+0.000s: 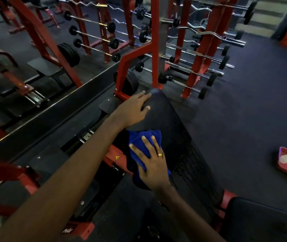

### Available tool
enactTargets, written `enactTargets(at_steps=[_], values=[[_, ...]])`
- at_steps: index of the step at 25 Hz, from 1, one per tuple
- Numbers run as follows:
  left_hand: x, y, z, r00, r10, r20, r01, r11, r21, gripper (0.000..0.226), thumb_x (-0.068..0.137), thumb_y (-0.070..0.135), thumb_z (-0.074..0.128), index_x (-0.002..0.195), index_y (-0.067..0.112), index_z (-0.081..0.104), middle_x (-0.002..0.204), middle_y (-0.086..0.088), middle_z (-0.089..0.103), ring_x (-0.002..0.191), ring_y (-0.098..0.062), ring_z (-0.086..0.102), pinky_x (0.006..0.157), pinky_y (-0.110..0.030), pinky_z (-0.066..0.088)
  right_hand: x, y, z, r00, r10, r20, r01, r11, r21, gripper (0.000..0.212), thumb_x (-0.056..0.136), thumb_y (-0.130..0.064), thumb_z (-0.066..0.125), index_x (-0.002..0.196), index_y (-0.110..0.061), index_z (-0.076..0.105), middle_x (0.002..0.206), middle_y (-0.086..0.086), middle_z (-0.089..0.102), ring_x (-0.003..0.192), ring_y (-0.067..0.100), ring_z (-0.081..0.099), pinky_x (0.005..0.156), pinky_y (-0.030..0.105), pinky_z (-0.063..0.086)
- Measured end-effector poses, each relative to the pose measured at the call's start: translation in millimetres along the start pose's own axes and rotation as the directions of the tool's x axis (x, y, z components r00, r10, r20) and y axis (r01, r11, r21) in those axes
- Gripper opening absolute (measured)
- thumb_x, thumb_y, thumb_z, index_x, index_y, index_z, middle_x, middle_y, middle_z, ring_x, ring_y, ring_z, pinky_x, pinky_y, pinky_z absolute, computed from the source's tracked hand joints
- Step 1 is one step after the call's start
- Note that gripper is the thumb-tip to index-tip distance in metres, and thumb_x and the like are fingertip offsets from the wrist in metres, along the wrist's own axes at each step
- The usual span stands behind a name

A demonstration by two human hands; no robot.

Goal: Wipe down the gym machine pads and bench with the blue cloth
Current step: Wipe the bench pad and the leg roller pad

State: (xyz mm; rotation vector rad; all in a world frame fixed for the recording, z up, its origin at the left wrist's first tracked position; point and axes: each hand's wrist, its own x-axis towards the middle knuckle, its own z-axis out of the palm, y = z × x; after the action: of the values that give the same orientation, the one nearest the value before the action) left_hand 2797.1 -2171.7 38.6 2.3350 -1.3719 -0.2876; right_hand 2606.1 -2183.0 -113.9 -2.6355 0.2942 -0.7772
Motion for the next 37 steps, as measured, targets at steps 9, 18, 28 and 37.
enactTargets(at_steps=[9, 18, 28, 37], values=[[30.5, -11.8, 9.5, 0.997, 0.077, 0.003, -0.077, 0.997, -0.007, 0.055, 0.103, 0.020, 0.046, 0.154, 0.008, 0.029, 0.162, -0.013, 0.023, 0.149, -0.022, 0.024, 0.113, -0.015, 0.010, 88.2, 57.1, -17.5, 0.904, 0.399, -0.151, -0.368, 0.909, 0.197, 0.052, 0.101, -0.032, 0.042, 0.153, -0.031, 0.039, 0.158, 0.009, 0.034, 0.150, 0.031, 0.026, 0.118, 0.050, 0.031], [29.1, -11.0, 14.7, 0.986, 0.163, -0.021, -0.160, 0.981, 0.109, 0.053, 0.103, 0.020, 0.045, 0.152, 0.005, 0.032, 0.161, -0.012, 0.027, 0.148, -0.021, 0.026, 0.118, -0.022, 0.016, 150.6, 116.4, -20.3, 0.574, 0.812, -0.102, -0.757, 0.574, 0.311, 0.039, 0.101, -0.044, 0.041, 0.133, -0.029, 0.058, 0.135, 0.007, 0.053, 0.124, 0.033, 0.052, 0.101, 0.043, 0.044], [29.6, -10.6, 10.4, 0.991, 0.125, -0.050, -0.123, 0.992, 0.042, 0.052, 0.103, 0.022, 0.048, 0.152, 0.013, 0.035, 0.161, -0.003, 0.027, 0.148, -0.011, 0.024, 0.104, 0.002, 0.004, 21.0, -39.7, 0.4, 0.950, 0.289, -0.117, -0.263, 0.944, 0.197, 0.049, 0.102, -0.032, 0.048, 0.151, -0.031, 0.043, 0.158, 0.006, 0.035, 0.152, 0.030, 0.020, 0.118, 0.051, 0.030], [26.4, -7.5, 5.8, 0.994, 0.107, -0.030, -0.107, 0.994, 0.017, 0.055, 0.103, 0.027, 0.049, 0.153, 0.016, 0.032, 0.162, -0.001, 0.026, 0.148, -0.011, 0.022, 0.113, -0.017, 0.013, -39.5, 1.3, 23.2, 0.988, 0.033, -0.148, -0.029, 0.999, 0.026, 0.057, 0.090, -0.021, 0.067, 0.142, -0.037, 0.052, 0.154, -0.001, 0.037, 0.149, 0.031, 0.028, 0.106, 0.055, 0.038]])
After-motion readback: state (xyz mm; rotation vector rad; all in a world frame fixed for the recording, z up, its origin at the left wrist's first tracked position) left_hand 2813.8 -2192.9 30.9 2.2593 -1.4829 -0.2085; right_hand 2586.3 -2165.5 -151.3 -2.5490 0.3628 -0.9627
